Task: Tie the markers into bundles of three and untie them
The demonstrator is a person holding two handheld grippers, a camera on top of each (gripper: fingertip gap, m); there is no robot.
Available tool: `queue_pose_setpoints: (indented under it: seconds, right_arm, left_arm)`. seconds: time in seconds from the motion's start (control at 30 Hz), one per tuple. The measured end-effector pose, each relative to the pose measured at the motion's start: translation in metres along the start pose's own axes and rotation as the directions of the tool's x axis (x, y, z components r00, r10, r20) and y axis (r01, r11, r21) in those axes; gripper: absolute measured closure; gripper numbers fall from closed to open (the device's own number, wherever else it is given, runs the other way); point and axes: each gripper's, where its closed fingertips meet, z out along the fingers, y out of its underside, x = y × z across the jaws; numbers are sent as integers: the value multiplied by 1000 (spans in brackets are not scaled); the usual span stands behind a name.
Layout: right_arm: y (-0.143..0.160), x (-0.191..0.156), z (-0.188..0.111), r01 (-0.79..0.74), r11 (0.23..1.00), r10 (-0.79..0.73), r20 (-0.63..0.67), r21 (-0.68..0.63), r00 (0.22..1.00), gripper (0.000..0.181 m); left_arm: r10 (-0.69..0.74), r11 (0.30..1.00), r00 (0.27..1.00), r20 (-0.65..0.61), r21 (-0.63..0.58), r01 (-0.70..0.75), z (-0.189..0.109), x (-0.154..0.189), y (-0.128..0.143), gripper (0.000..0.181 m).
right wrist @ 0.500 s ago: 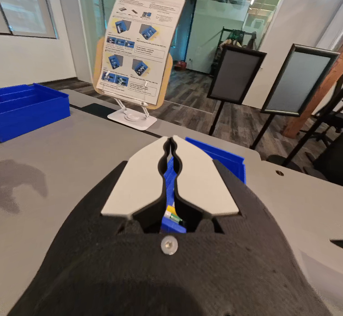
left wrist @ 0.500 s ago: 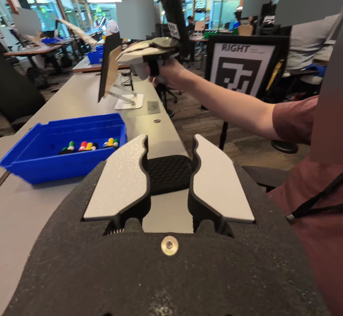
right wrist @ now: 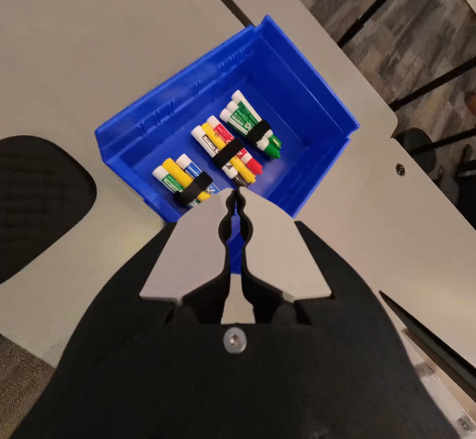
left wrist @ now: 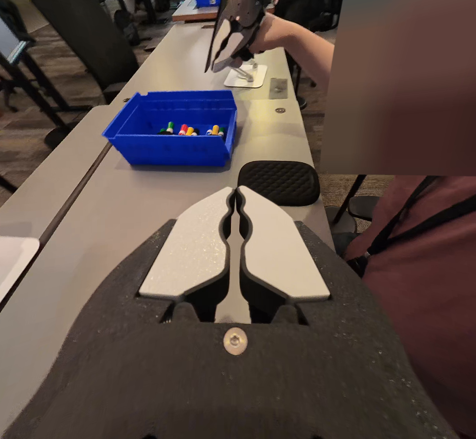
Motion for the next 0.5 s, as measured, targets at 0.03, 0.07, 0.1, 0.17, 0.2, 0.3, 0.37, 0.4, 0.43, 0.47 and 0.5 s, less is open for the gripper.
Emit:
queue_pose_setpoints:
  seconds: [0.03, 0.07, 0.1, 0.17, 0.2, 0.3, 0.37, 0.4, 0.43, 0.47, 0.5]
  right_arm:
    - [4, 3, 4, 2, 1000, -1, 3, -29, 1000, 179]
    - [8, 3, 9, -12, 998, 13, 27, -56, 1000, 179]
    - [10, 4, 14, -28, 996, 33, 55, -81, 998, 179]
    - [13, 7, 25, -55, 992, 65, 95, -110, 993, 179]
    - [13, 8, 30, -66, 991, 80, 125, -114, 989, 179]
    - [13, 8, 51, -78, 989, 104, 210, -127, 972, 179]
    - [20, 12, 67, -52, 983, 90, 212, -178, 973, 178]
    - [24, 14, 74, -39, 978, 83, 212, -203, 974, 178]
    - [28, 16, 80, -24, 975, 72, 211, -220, 975, 177]
    - [30, 17, 85, -7, 972, 58, 211, -234, 976, 177]
    - [33, 17, 90, 6, 968, 50, 217, -250, 975, 176]
  left_arm:
    - [-18, 1000, 999, 26, -6, 18, -2, -6, 1, 181]
    - [-37, 999, 998, 51, -7, 38, -4, -11, 2, 181]
    - [-61, 998, 996, 65, -8, 62, -5, -15, 4, 181]
    - [-113, 993, 988, 105, -6, 115, -6, -26, 7, 177]
    - [-140, 990, 983, 123, 1, 141, -6, -31, 9, 172]
    - [-218, 976, 957, 192, 24, 217, -9, -50, 13, 154]
    - [-244, 970, 942, 231, 36, 242, -12, -61, 16, 147]
    - [-249, 968, 936, 249, 50, 245, -13, -65, 15, 143]
    - [-252, 968, 933, 257, 60, 245, -13, -68, 13, 139]
    - [-257, 966, 928, 269, 60, 250, -14, -72, 13, 137]
    - [-259, 966, 924, 281, 51, 255, -14, -75, 13, 134]
